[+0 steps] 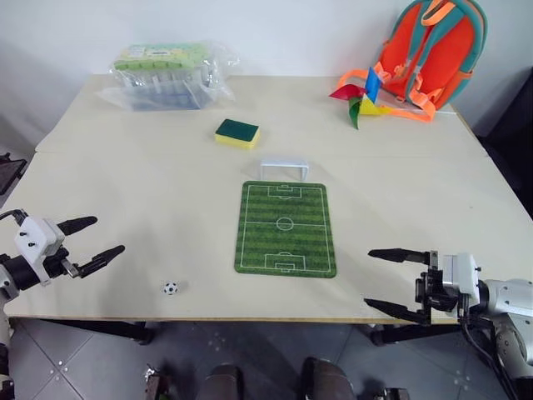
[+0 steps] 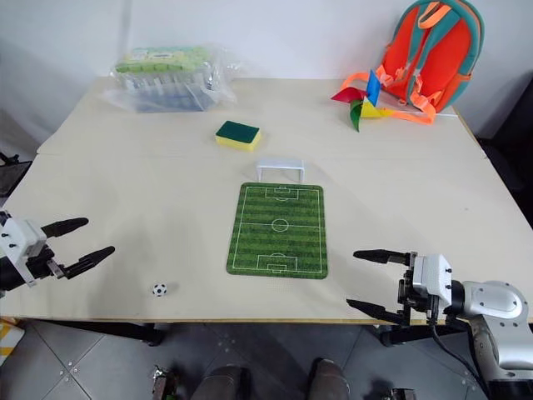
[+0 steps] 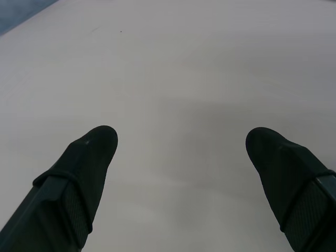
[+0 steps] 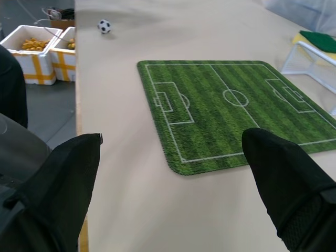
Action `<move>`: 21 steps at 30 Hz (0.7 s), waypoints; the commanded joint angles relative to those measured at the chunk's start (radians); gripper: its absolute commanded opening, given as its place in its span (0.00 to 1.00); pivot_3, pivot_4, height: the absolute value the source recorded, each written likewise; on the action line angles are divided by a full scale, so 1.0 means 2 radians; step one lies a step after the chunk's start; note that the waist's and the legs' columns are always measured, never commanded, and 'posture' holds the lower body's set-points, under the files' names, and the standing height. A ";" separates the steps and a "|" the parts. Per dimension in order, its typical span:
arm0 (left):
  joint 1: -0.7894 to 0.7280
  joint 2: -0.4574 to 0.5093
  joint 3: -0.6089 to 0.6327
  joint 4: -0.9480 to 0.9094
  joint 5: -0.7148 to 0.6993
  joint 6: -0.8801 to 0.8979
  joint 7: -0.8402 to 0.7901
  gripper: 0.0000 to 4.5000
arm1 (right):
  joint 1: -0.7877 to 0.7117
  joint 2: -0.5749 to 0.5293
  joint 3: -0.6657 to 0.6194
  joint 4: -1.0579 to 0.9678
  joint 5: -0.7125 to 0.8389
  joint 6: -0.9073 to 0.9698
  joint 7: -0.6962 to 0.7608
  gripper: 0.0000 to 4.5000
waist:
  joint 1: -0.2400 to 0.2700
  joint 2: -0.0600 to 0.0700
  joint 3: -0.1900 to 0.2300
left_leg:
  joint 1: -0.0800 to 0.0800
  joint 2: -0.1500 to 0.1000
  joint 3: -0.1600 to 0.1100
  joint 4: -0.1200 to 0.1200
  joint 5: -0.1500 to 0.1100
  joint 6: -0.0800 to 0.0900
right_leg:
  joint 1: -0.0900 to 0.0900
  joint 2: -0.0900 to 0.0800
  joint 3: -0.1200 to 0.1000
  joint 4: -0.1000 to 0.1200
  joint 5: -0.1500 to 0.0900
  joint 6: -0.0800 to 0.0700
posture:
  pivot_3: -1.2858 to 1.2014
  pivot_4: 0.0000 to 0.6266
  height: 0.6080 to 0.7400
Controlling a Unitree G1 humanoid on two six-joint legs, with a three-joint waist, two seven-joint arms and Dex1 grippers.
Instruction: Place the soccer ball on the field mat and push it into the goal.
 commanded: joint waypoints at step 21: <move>0.154 -0.051 0.006 -0.199 -0.087 0.079 -0.091 0.99 | -0.045 0.107 0.069 -0.122 0.100 0.057 0.010 1.00 | 0.011 0.000 0.000 | 0.000 0.007 0.003 0.004 -0.004 -0.002 | -0.001 0.007 0.002 0.000 0.001 -0.002 | 0.52 0.24 1.00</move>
